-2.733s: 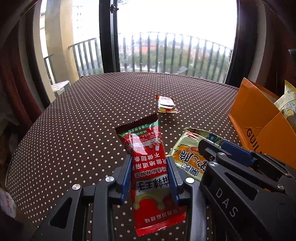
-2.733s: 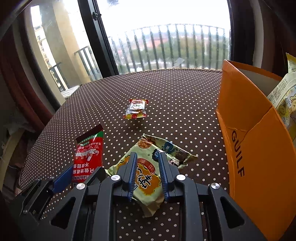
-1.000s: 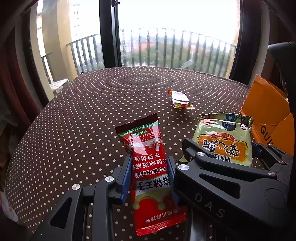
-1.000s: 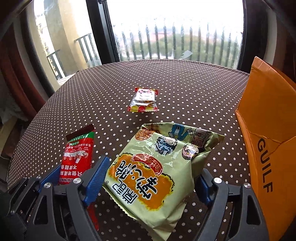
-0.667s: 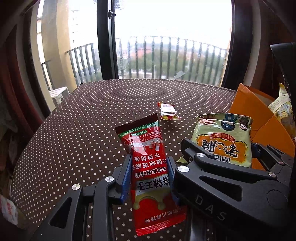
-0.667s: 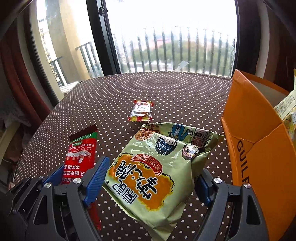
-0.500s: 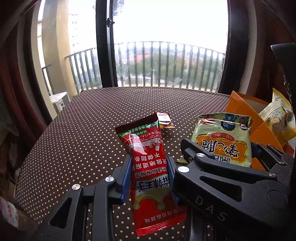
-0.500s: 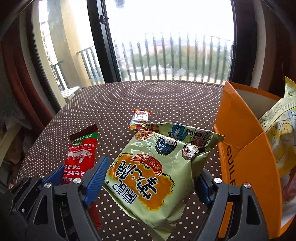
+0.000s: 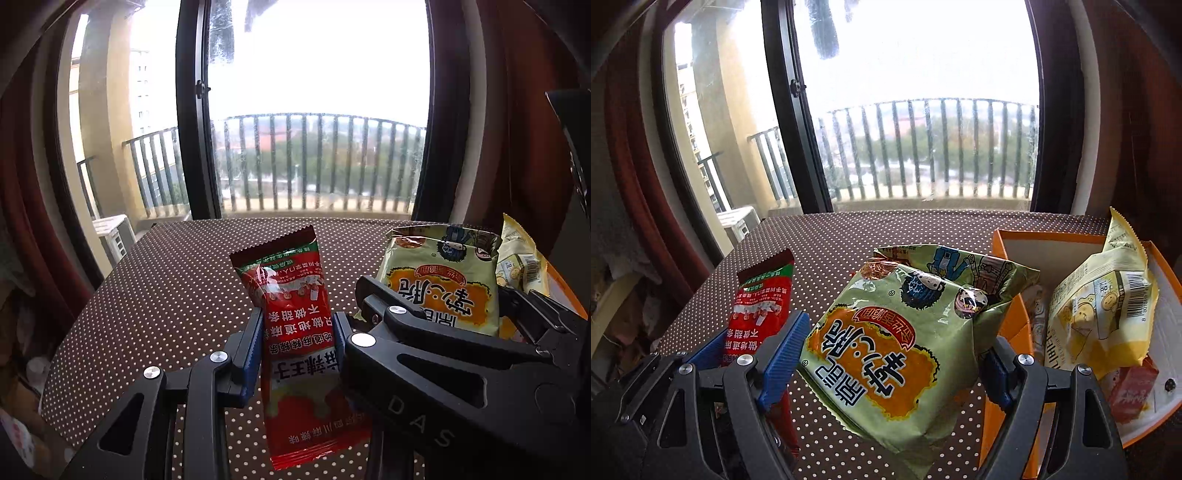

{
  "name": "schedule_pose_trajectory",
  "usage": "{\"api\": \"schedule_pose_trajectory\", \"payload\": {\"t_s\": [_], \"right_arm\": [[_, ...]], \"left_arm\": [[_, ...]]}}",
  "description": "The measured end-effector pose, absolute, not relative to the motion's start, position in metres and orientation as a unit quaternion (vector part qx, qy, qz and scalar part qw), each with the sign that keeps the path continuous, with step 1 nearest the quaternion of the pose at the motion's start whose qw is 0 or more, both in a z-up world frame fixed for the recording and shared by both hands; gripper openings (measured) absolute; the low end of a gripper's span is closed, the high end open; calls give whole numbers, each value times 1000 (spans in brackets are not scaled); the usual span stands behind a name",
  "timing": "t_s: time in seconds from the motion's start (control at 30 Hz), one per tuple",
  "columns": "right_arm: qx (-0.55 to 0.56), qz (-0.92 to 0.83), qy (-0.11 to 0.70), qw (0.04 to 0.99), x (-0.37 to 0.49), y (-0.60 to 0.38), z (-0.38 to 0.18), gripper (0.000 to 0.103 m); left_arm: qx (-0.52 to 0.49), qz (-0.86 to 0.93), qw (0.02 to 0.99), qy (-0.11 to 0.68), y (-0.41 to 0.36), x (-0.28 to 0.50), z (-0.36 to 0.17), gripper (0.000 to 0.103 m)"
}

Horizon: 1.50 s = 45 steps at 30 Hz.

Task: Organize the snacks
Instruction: 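Lift the red stick packet and green-yellow packet and carry them over the shoebox, then open both tools to drop the red stick and green-yellow packets into the shoebox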

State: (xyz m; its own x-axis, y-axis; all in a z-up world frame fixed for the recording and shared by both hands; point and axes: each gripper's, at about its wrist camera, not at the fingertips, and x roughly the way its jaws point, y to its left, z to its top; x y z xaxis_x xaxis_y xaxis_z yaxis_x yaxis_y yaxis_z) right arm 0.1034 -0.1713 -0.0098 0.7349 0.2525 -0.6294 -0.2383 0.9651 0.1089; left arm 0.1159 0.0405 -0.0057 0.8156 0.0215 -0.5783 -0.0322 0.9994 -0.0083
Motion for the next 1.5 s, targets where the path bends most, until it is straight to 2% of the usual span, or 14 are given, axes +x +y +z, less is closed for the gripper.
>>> {"api": "schedule_pose_trajectory", "payload": {"t_s": [0.5,1.2,1.5], "right_arm": [[39,72,326,942,100,-237,0,84],[91,-15,326,941,109,-328,-18,84],[105,-43,334,936,121,-332,-31,84]], "left_arm": [[9,-50,954,297,-27,125,-3,36],[60,-133,939,310,-117,165,-15,36],[60,-156,931,326,-134,173,-29,36]]}}
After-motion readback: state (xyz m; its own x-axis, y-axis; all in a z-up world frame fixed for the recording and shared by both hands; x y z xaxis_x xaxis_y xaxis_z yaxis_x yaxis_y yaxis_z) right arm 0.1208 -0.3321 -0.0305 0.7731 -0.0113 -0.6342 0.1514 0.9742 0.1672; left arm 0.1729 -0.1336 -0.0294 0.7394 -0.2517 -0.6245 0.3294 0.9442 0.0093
